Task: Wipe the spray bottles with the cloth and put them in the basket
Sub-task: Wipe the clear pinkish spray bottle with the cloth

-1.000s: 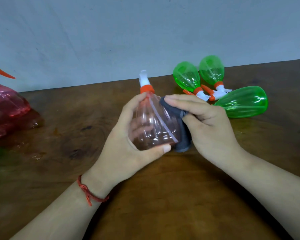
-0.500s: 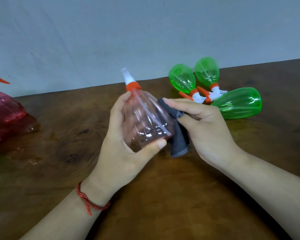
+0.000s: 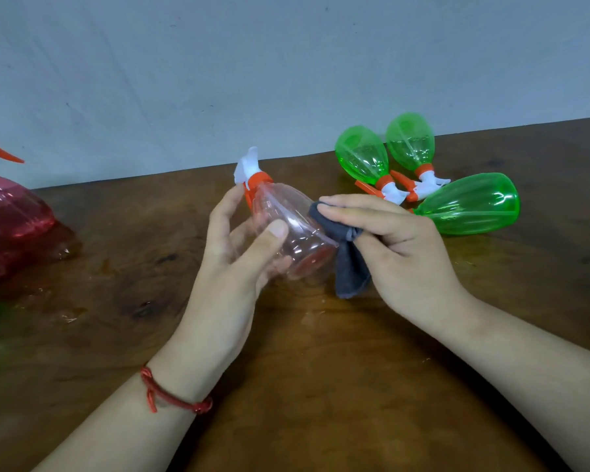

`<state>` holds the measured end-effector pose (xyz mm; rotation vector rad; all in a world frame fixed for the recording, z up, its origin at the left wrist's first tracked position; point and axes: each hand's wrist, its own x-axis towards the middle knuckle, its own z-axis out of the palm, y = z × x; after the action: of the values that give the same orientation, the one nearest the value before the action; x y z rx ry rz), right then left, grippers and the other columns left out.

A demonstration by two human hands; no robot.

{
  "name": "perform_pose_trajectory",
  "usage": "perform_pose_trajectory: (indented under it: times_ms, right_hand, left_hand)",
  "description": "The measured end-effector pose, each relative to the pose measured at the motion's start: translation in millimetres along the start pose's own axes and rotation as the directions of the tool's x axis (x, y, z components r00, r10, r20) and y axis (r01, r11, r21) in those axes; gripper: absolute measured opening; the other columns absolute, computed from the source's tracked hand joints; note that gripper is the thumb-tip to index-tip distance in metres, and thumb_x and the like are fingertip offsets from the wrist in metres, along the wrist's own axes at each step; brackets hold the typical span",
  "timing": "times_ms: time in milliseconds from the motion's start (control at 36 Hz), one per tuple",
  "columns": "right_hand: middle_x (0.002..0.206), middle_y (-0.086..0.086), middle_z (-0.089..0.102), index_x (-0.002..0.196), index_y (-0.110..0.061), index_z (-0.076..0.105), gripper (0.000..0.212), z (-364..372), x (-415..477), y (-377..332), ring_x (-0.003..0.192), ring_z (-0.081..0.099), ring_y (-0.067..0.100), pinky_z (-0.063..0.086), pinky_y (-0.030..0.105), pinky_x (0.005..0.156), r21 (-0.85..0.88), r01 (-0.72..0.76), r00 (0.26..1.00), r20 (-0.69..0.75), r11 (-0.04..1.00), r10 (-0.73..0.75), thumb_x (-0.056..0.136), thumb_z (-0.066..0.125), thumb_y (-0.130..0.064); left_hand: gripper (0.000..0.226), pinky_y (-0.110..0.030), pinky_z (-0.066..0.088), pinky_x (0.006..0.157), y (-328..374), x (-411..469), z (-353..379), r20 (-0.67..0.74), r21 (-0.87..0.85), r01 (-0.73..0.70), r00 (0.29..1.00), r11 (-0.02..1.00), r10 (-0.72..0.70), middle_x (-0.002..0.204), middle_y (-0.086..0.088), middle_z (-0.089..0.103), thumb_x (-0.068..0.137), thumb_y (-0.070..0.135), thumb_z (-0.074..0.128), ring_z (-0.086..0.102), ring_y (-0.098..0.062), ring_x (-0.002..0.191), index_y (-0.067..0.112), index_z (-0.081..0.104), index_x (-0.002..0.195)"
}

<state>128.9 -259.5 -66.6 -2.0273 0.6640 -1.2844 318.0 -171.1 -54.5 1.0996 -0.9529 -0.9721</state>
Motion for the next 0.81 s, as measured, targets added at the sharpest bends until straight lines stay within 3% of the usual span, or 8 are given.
perform_pose_trajectory:
  times_ms: [56,222,333,444,556,611,694,806]
  right_hand:
    - [0.133,-0.006,0.071,0.122,-0.015,0.077,0.058,0,0,0,0.131,0.063,0.008,0.047,0.023,0.111,0.024,-0.013,1.000,-0.001,1.000,0.014,0.089,0.049,0.023]
    - [0.134,-0.001,0.071,0.123,-0.012,0.077,0.058,0,-1,-3,0.132,0.063,0.013,0.048,0.029,0.112,0.031,0.034,0.999,0.028,0.999,-0.035,0.089,0.047,0.026]
    - [0.138,-0.001,0.069,0.125,-0.011,0.076,0.056,-1,-3,-7,0.132,0.062,0.013,0.050,0.030,0.111,-0.083,0.132,0.991,0.042,0.988,-0.129,0.092,0.050,0.026]
    - [0.142,0.008,0.066,0.125,-0.005,0.076,0.049,3,-8,-11,0.143,0.055,0.023,0.047,0.043,0.117,-0.165,0.337,0.934,0.184,0.927,-0.307,0.096,0.049,0.024]
    - [0.141,0.009,0.066,0.125,-0.006,0.076,0.044,7,-7,-10,0.147,0.050,0.026,0.043,0.041,0.120,-0.173,0.428,0.887,0.269,0.887,-0.376,0.101,0.044,0.013]
    - [0.141,0.009,0.066,0.124,-0.004,0.076,0.045,8,-8,-11,0.145,0.052,0.023,0.043,0.042,0.120,-0.101,0.338,0.930,0.190,0.936,-0.315,0.100,0.044,0.017]
    - [0.143,-0.003,0.066,0.130,-0.013,0.073,0.055,9,-6,-15,0.141,0.055,0.009,0.043,0.034,0.120,0.060,0.065,0.997,0.028,0.996,-0.067,0.096,0.048,0.023]
    - [0.137,-0.010,0.071,0.137,-0.022,0.068,0.049,14,0,-16,0.133,0.062,0.007,0.047,0.040,0.118,0.392,-0.287,0.953,0.020,0.874,0.304,0.104,0.052,0.011]
  left_hand:
    - [0.080,-0.051,0.057,0.107,2,3,-3,-0.024,-0.065,0.089,0.996,0.994,-0.090,0.138,-0.005,0.072,0.091,0.026,0.083,0.071,-0.026,0.127,0.035,0.041,0.158]
    - [0.060,-0.060,0.040,0.123,2,11,-17,0.212,-0.026,0.269,0.943,0.963,-0.258,0.145,-0.015,0.067,0.096,0.034,0.074,0.061,-0.035,0.139,0.009,0.061,0.148]
    - [0.063,-0.064,0.041,0.121,1,10,-15,0.154,-0.075,0.248,0.960,0.966,-0.234,0.148,-0.019,0.064,0.099,0.037,0.075,0.060,-0.040,0.139,0.008,0.056,0.151]
    - [0.055,-0.065,0.043,0.119,1,9,-12,0.084,-0.084,0.216,0.974,0.973,-0.209,0.146,-0.018,0.065,0.106,0.040,0.067,0.061,-0.039,0.138,0.009,0.057,0.150]
    - [0.054,-0.064,0.043,0.120,8,7,-10,0.079,-0.114,0.208,0.977,0.971,-0.200,0.147,-0.019,0.064,0.107,0.040,0.062,0.062,-0.037,0.138,0.009,0.056,0.151]
    - [0.058,-0.066,0.040,0.121,8,7,-10,0.092,-0.115,0.185,0.980,0.976,-0.175,0.151,-0.022,0.060,0.108,0.038,0.063,0.057,-0.041,0.142,0.004,0.051,0.153]
    - [0.063,-0.063,0.039,0.123,9,7,-8,0.074,-0.182,0.166,0.985,0.969,-0.155,0.151,-0.022,0.060,0.105,0.034,0.067,0.058,-0.040,0.141,0.002,0.048,0.156]
    - [0.063,-0.058,0.041,0.122,12,6,-7,0.084,-0.219,0.116,0.991,0.969,-0.100,0.151,-0.020,0.061,0.104,0.034,0.066,0.060,-0.037,0.140,0.004,0.048,0.156]
